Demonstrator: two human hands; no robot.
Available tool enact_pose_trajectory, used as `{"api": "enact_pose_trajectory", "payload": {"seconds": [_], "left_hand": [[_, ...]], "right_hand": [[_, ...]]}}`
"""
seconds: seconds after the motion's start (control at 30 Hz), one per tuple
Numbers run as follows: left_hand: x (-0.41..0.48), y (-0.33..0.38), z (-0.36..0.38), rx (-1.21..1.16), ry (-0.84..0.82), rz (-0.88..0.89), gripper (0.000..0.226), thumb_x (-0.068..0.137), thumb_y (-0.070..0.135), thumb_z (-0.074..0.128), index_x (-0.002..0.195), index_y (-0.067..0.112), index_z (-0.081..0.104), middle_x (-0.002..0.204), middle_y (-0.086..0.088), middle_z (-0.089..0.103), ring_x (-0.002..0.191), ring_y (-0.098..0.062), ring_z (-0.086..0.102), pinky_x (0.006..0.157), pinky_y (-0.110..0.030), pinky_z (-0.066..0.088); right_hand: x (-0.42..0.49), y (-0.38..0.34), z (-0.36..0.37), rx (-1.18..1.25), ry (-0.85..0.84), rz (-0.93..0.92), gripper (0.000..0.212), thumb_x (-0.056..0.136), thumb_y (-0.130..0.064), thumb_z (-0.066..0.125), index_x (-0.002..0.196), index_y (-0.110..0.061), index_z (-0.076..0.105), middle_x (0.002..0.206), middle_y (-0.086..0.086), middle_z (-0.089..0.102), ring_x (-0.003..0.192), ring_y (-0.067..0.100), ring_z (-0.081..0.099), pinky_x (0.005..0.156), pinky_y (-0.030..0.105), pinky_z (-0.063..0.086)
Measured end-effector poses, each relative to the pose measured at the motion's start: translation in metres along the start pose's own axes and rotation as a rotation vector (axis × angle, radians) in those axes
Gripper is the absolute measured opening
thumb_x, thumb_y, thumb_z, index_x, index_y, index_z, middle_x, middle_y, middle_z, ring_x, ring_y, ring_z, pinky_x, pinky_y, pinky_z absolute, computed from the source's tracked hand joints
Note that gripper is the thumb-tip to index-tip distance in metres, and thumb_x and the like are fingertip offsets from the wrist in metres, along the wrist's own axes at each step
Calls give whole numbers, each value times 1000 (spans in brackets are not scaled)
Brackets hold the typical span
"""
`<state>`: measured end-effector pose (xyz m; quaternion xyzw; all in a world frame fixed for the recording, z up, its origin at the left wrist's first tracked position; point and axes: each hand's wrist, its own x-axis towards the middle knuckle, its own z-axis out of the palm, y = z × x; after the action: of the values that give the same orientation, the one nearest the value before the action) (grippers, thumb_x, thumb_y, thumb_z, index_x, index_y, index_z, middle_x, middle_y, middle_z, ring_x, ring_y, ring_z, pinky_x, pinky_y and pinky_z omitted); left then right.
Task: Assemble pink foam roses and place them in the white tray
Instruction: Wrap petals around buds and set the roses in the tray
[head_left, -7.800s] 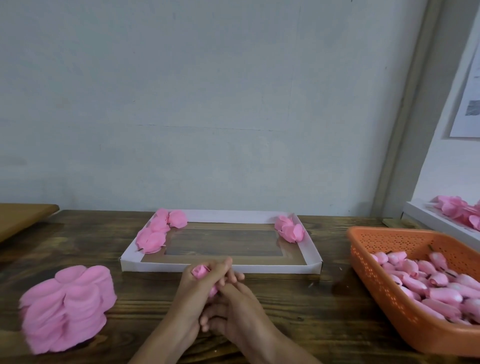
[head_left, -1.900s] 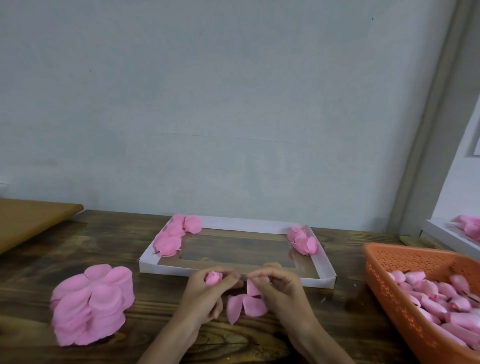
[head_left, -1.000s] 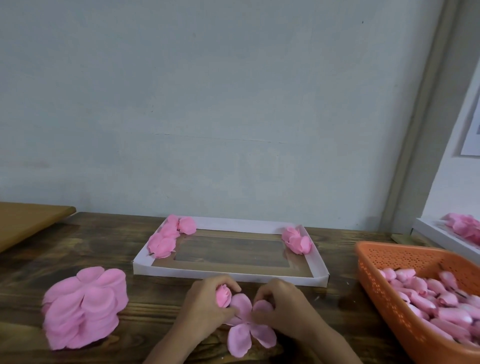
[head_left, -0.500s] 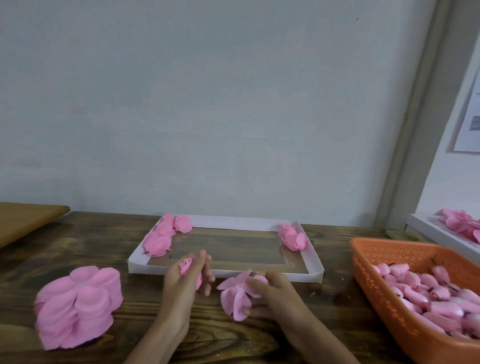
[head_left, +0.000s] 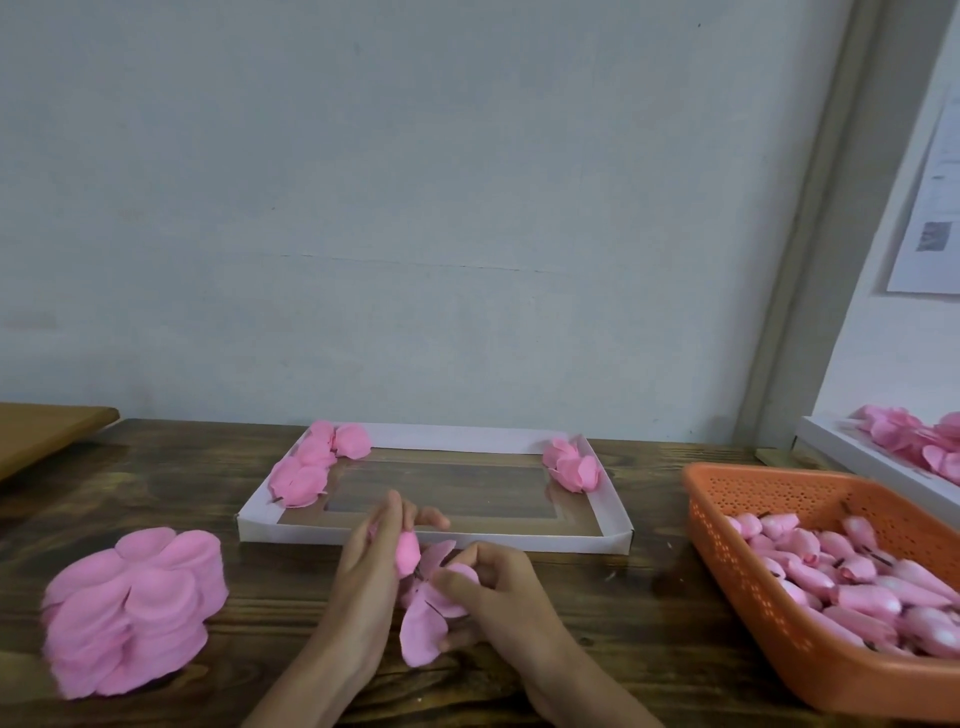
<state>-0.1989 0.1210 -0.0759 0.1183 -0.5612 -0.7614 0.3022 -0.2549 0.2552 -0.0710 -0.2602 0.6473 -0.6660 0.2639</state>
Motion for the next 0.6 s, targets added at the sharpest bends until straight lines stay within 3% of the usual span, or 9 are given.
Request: {"api": "enact_pose_trajectory", "payload": {"seconds": [0.17,0.43,0.6], "left_hand": [[-1,0,4,-83,3,-7,50,87,60,56,86,11,66,100,-9,75,85,-23,73,70,-35,62],[-3,1,5,-106,-6,-12,44,83,61,59,79,18,63,100,-11,75,86,-22,70,72,-35,60],[-4,3,5,-104,-42,-2,43,87,59,57,73,18,61,102,-14,72,85,-25,68,81,-40,54]], "right_hand": [[-3,-1,1,44,3,10,18,97,-13,72,83,-4,63,82,11,73,73,19,73,64,33,63],[-5,-1,1,96,18,43,22,96,-18,75,94,-1,62,88,12,74,77,21,73,70,37,64],[-4,-1,0,101,31,62,22,96,-19,75,94,-1,63,89,14,75,79,22,74,70,36,64]]}}
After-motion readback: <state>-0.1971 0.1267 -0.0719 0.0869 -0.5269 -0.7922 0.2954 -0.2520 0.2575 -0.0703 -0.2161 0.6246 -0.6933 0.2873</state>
